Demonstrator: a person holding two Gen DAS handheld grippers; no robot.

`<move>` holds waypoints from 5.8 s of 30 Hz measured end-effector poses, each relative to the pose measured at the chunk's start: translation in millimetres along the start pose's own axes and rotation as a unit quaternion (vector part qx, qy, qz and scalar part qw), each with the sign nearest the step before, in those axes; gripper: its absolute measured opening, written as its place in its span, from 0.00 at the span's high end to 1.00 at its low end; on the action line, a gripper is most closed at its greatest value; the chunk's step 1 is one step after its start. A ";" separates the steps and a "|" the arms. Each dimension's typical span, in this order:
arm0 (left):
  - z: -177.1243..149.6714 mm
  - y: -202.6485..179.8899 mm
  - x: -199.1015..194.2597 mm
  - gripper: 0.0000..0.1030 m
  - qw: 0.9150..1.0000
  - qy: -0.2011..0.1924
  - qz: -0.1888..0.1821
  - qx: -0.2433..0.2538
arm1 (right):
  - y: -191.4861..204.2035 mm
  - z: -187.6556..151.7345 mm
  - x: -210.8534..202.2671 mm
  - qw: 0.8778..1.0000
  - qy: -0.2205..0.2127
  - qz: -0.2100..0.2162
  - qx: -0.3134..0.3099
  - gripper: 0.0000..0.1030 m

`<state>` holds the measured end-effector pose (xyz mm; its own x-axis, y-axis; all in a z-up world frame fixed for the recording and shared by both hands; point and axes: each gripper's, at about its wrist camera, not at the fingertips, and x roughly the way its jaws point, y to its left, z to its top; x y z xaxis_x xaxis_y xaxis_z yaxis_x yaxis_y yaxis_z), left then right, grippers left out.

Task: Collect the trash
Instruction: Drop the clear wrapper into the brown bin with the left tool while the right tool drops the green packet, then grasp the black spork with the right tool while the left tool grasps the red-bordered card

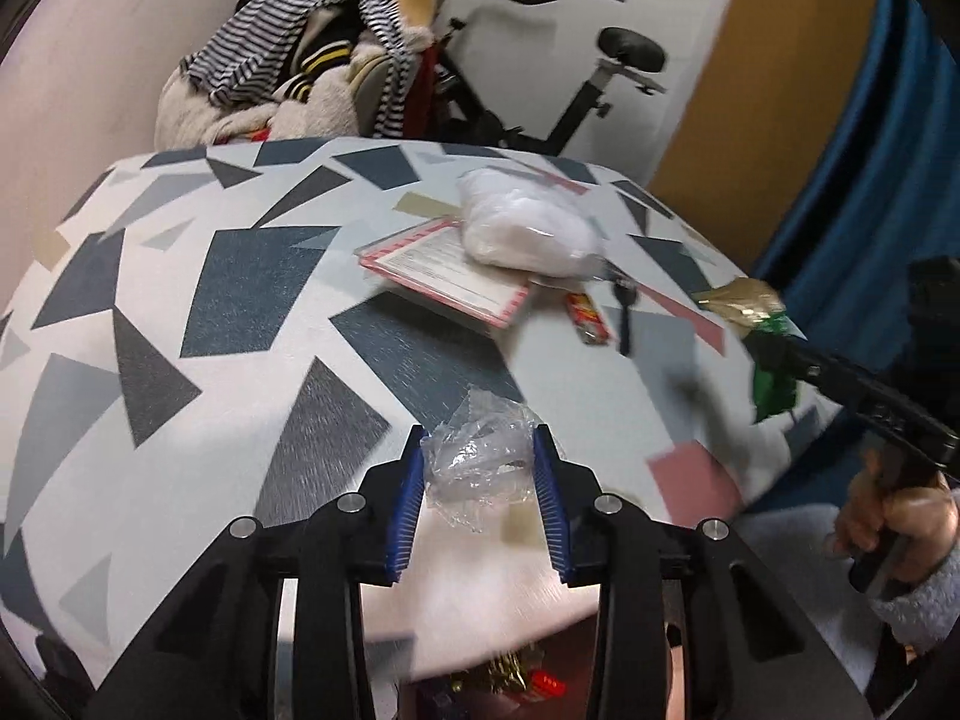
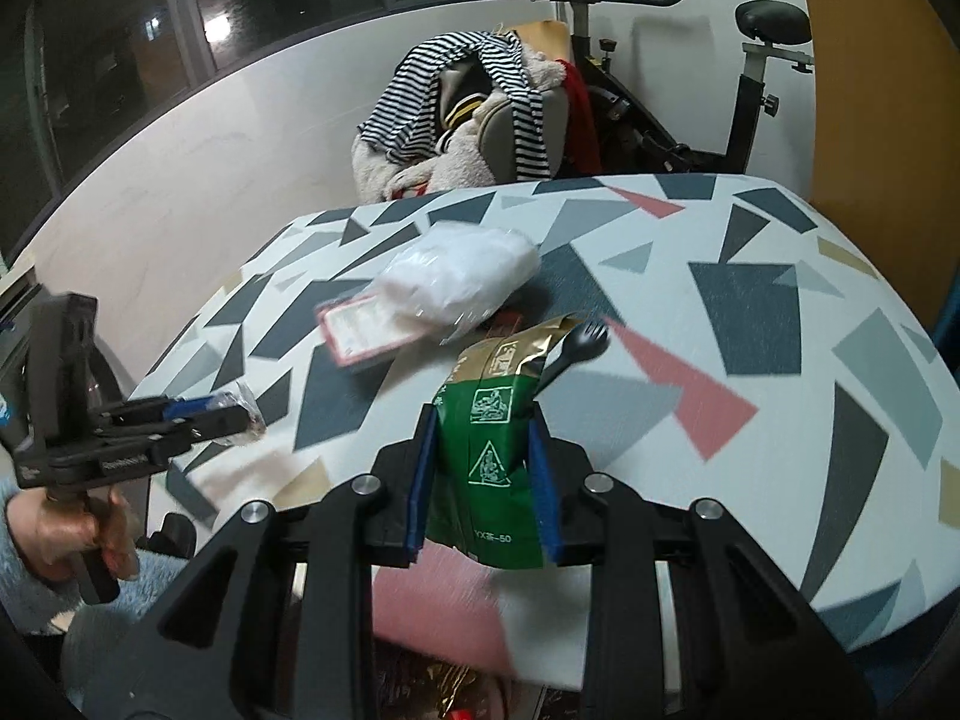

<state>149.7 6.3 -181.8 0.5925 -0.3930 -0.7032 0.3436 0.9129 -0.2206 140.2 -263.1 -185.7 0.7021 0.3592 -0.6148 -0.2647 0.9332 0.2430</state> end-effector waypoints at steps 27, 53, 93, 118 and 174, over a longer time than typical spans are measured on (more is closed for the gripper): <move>-79.6 -73.5 -39.5 0.24 0.996 0.014 -0.051 0.069 | 31.9 -53.6 -42.0 1.000 0.009 0.010 -0.025 0.70; -94.5 -26.2 -121.2 0.07 0.997 -0.052 0.043 0.025 | 112.4 -134.8 0.6 0.969 0.125 0.067 -0.200 0.70; -103.9 -18.8 -111.7 0.07 0.999 -0.035 0.042 0.001 | 103.4 -136.3 14.1 0.976 0.129 0.026 -0.172 0.08; -57.3 18.9 -79.6 0.07 0.998 -0.037 0.014 -0.039 | 27.0 -23.0 11.8 0.996 0.053 -0.001 -0.074 0.24; 63.2 99.4 114.7 0.49 0.927 -0.005 -0.079 -0.367 | -37.7 37.7 112.7 0.997 0.016 -0.056 0.052 0.88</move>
<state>297.8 44.9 -241.6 0.5847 -0.5259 -0.6177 -0.1599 0.6718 -0.7233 254.2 -258.1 -235.8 0.7011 0.2536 -0.6664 -0.1145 0.9625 0.2458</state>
